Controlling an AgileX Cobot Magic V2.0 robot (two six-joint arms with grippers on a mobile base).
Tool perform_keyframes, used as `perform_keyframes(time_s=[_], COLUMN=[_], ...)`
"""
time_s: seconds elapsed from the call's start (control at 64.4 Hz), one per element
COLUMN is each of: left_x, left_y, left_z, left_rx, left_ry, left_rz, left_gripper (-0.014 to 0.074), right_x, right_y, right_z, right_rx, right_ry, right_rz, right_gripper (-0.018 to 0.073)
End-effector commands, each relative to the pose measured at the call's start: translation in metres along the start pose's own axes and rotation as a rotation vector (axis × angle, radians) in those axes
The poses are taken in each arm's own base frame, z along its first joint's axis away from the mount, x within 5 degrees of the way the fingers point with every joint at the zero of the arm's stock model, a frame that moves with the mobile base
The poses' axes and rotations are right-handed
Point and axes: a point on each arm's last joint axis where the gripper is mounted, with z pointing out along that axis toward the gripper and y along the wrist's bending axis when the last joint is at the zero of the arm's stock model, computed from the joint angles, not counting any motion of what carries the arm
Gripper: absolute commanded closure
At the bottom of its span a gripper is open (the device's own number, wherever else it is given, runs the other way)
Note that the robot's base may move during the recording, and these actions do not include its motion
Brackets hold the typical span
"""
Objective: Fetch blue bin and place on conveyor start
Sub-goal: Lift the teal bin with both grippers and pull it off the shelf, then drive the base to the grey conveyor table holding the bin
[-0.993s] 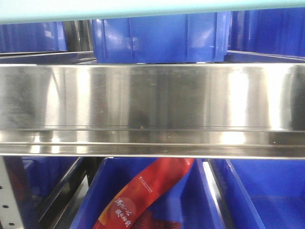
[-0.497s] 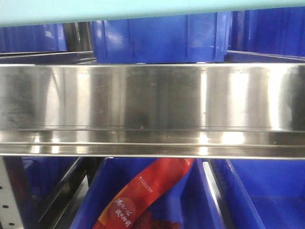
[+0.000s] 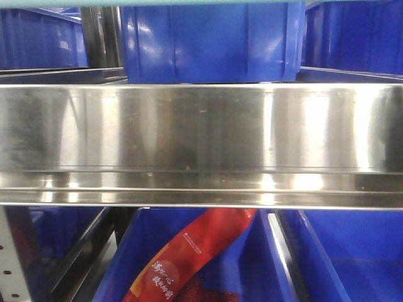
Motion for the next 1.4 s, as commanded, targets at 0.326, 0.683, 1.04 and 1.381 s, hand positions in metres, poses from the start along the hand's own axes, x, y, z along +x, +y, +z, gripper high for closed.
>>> perform_keyframes(time_s=[0.326, 0.683, 1.04, 1.381], left_x=[-0.030, -0.034, -0.034, -0.034], left_y=[-0.004, -0.005, -0.005, -0.005], left_z=[-0.014, -0.015, -0.015, -0.015], left_rx=[0.057, 0.068, 0.068, 0.068], left_ry=[-0.349, -0.397, -0.397, -0.397], left_rz=[0.031, 0.031, 0.031, 0.031], left_gripper=[0.0708, 0.0708, 0.0708, 0.0708], right_x=[-0.017, -0.031, -0.033, -0.033], right_y=[-0.001, 0.000, 0.000, 0.000], right_z=[-0.009, -0.013, -0.014, -0.014], right_rx=[0.010, -0.002, -0.004, -0.004], right_ry=[-0.205, -0.365, -0.388, -0.390], right_rz=[-0.038, -0.040, -0.040, -0.040], right_gripper=[0.0712, 0.0712, 0.0712, 0.0712])
